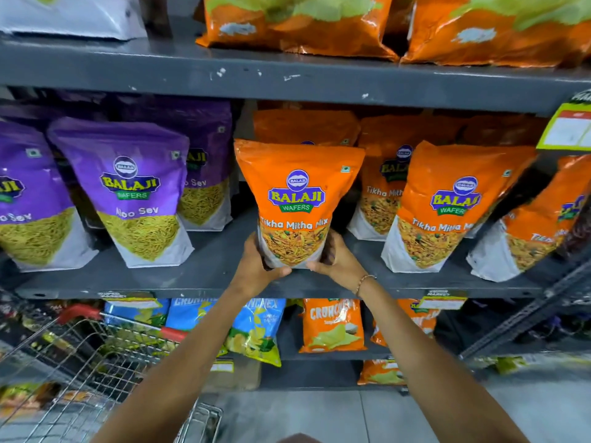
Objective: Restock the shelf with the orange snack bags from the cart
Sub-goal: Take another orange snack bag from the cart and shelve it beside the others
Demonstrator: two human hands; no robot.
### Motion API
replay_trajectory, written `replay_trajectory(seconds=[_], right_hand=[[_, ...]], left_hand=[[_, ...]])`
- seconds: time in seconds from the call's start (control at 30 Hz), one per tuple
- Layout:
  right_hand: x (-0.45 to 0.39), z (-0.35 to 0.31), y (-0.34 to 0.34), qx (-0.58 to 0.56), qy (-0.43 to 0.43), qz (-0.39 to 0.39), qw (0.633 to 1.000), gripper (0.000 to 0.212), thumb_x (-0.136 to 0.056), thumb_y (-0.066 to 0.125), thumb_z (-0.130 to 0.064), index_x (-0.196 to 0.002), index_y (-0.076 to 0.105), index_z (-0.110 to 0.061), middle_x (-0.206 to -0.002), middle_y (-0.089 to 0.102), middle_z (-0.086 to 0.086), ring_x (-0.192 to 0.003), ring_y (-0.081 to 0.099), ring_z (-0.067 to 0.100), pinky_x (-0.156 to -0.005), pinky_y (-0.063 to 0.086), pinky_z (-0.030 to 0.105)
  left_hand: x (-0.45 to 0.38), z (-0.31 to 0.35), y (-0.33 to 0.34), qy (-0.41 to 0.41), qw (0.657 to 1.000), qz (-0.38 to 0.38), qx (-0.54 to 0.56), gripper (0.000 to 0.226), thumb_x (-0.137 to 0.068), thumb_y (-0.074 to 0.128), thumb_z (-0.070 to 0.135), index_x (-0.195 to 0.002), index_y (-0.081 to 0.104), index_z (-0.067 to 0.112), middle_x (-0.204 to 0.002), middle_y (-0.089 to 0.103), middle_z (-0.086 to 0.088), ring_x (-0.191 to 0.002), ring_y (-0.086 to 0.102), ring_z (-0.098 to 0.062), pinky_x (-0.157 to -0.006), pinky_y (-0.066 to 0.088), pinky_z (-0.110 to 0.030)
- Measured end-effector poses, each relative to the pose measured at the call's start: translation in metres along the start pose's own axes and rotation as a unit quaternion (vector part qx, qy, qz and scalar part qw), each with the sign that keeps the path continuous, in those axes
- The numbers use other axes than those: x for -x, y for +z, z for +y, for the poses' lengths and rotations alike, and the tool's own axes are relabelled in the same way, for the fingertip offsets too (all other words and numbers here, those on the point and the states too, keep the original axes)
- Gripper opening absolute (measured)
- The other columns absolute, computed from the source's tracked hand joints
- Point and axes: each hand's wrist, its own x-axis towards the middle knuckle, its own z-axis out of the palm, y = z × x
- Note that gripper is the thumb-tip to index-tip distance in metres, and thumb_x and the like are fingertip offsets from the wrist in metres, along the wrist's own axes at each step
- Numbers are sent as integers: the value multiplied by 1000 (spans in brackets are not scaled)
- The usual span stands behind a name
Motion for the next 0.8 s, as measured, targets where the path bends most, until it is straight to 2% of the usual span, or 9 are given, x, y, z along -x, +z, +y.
replay_trajectory(seconds=[0.07,0.17,0.27,0.37,0.43,0.53,0.63,0.7,0.8], right_hand=[[17,4,-13,59,20,60,996,69,-72,76,-28,-130,41,-14,-128,53,5,-116,50,16,-96,42,30],[50,22,-49,233,24,192,953,12,-83,62,-14,-87,67,-4,-95,69,15,-93,64,30,-71,41,24],[78,37,-99,322,93,285,898,18,-87,55,-17,-82,67,-4,-89,70,22,-86,64,40,-64,48,38],[92,43,-149,291,119,357,880,22,-86,61,-19,-96,58,0,-95,66,25,-89,62,39,-68,50,42],[88,53,-176,218,134,317,913,44,-82,67,-19,-116,47,-1,-118,58,22,-110,55,36,-86,49,45],[74,66,-204,84,77,211,971,75,-76,71,-23,-136,28,-11,-143,40,10,-130,41,26,-104,43,45],[64,68,-211,-56,57,154,985,68,-78,68,-2,-133,30,-7,-138,45,11,-127,45,24,-87,52,20],[61,67,-208,-86,61,151,983,66,-75,70,1,-130,34,-6,-129,50,10,-121,48,24,-79,52,21],[59,68,-200,-87,43,140,985,62,-72,73,1,-122,39,-9,-114,55,1,-107,53,17,-68,51,11]], left_hand=[[18,-4,15,3,993,114,31,70,-70,79,15,-126,38,3,-113,44,2,-102,50,-15,-80,46,-11],[42,4,48,32,972,232,21,26,-78,71,20,-92,50,14,-79,53,11,-73,59,-10,-68,47,-28],[43,38,94,94,987,133,-5,16,-80,68,27,-80,54,20,-71,59,9,-70,58,4,-61,41,-12],[25,71,144,126,991,-23,-44,40,-80,68,29,-113,54,11,-112,62,-6,-101,58,-10,-85,46,-22],[11,88,175,88,988,-115,-50,76,-78,71,31,-138,30,8,-143,38,-8,-130,41,-20,-99,36,-26],[-8,107,203,50,983,-175,-25,94,-75,74,28,-144,12,9,-149,27,-2,-136,29,-17,-97,30,-19],[-21,105,213,39,989,-138,-43,79,-75,73,31,-136,28,9,-137,44,-7,-127,43,-23,-86,36,-21],[-25,97,211,23,993,-97,-63,69,-76,71,38,-127,37,7,-119,56,-9,-113,54,-27,-78,38,-29],[-24,84,201,18,994,-76,-75,64,-74,71,42,-121,42,10,-100,54,1,-95,55,-19,-72,40,-31]])
